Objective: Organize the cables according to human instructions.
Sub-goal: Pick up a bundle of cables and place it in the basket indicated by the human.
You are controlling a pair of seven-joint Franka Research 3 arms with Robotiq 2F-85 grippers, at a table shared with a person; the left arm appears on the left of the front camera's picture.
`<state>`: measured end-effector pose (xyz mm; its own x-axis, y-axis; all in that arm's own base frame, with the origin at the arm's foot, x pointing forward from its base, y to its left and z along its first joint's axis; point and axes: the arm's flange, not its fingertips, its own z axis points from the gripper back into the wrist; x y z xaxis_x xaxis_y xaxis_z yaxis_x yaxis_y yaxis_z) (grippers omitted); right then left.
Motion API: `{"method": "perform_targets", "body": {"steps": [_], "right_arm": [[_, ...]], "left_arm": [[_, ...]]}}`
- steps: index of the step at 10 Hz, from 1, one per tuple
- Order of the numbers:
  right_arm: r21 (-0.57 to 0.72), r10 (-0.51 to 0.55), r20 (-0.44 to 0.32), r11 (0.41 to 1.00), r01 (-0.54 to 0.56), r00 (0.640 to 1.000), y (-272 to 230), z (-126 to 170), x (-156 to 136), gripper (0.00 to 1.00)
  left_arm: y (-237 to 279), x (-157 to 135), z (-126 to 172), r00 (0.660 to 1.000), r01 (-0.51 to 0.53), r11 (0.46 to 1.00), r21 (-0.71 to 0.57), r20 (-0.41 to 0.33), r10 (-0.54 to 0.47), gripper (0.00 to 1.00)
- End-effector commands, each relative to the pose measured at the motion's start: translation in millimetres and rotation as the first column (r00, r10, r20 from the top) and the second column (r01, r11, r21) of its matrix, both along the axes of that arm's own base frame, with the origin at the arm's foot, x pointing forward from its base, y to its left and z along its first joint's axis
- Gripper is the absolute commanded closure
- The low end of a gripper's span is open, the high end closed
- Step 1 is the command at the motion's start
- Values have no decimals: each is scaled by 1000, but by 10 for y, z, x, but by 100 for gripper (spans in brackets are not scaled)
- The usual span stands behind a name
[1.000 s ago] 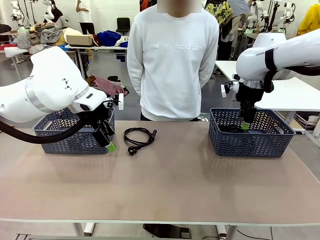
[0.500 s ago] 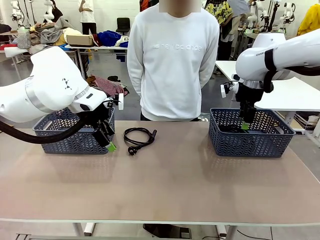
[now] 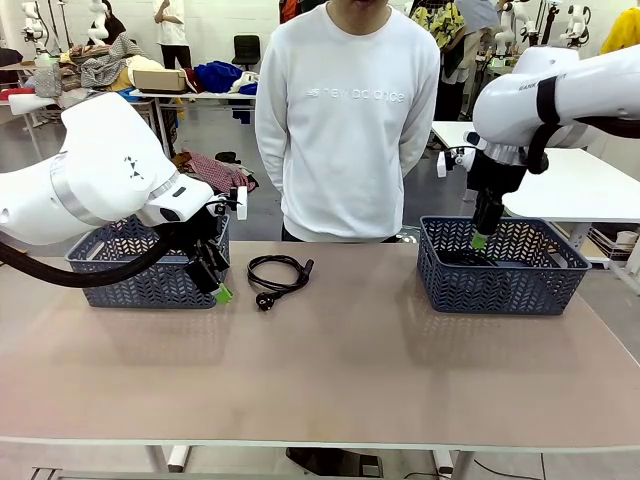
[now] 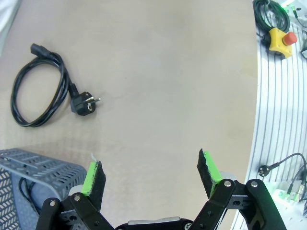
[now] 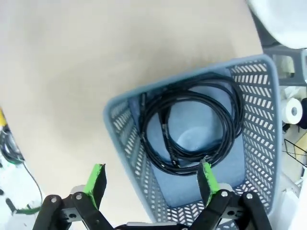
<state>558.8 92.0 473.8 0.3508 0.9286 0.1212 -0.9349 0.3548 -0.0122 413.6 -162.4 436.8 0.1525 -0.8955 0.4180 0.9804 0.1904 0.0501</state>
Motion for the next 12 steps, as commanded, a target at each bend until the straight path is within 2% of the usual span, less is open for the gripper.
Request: {"method": "perform_targets", "body": {"steps": [1, 4, 6, 9, 12], "right_arm": [[76, -52, 17, 996, 50, 999, 96, 17, -358, 0], [167, -51, 50, 985, 42, 997, 274, -25, -706, 0], [233, -57, 45, 972, 45, 997, 378, -96, -893, 0], [290, -23, 38, 957, 11, 999, 464, -158, -1034, 0], [290, -11, 14, 957, 7, 1000, 515, -175, -1061, 0]], "left_arm": [[16, -9, 1, 1000, -13, 1000, -11, 2, 13, 0], [16, -9, 1, 1000, -13, 1000, -11, 2, 13, 0], [16, -9, 1, 1000, -13, 1000, -11, 2, 13, 0], [16, -9, 1, 1000, -13, 1000, -11, 2, 13, 0], [16, -9, 1, 1000, -13, 1000, -11, 2, 13, 0]]}}
